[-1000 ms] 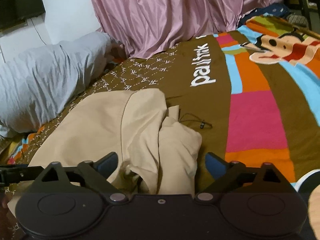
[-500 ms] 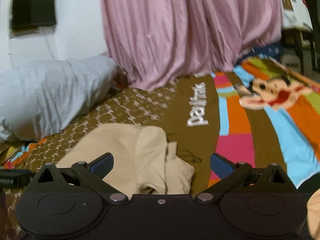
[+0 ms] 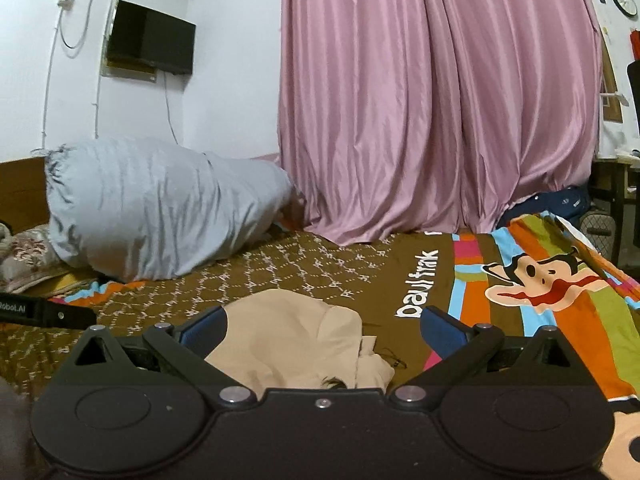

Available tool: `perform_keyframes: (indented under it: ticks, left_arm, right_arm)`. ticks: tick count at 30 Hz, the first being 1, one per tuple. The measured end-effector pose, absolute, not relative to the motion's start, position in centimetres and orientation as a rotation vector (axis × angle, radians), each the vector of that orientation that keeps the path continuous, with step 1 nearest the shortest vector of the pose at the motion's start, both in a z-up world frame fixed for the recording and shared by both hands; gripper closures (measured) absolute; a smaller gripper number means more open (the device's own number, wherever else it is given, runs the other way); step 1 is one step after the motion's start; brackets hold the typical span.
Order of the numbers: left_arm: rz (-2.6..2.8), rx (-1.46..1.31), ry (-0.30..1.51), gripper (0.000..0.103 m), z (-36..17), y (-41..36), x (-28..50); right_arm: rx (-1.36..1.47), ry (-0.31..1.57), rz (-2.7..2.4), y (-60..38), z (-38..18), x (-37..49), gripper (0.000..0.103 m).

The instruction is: Fold large clothes

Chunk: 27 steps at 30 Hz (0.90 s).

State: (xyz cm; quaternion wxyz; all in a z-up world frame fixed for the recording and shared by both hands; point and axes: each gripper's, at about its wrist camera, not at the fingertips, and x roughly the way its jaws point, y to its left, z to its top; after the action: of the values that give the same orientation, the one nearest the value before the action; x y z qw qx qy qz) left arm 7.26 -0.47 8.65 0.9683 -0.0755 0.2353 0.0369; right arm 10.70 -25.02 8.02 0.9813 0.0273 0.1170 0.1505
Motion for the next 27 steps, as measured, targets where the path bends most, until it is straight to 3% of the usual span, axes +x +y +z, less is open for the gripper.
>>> perform_keyframes:
  ticks: [17,27]
  left_arm:
    - [0.154,-0.06,0.458,0.0,5.4,-2.4,-0.4]
    - [0.088,-0.026,0.556,0.0,2.0,-3.1,0.4]
  right_arm:
    - [0.02,0.216,0.195,-23.9,6.0,-2.1,0.001]
    - [-0.05,0.239,0.155,-23.4,2.2,-1.2,0.001]
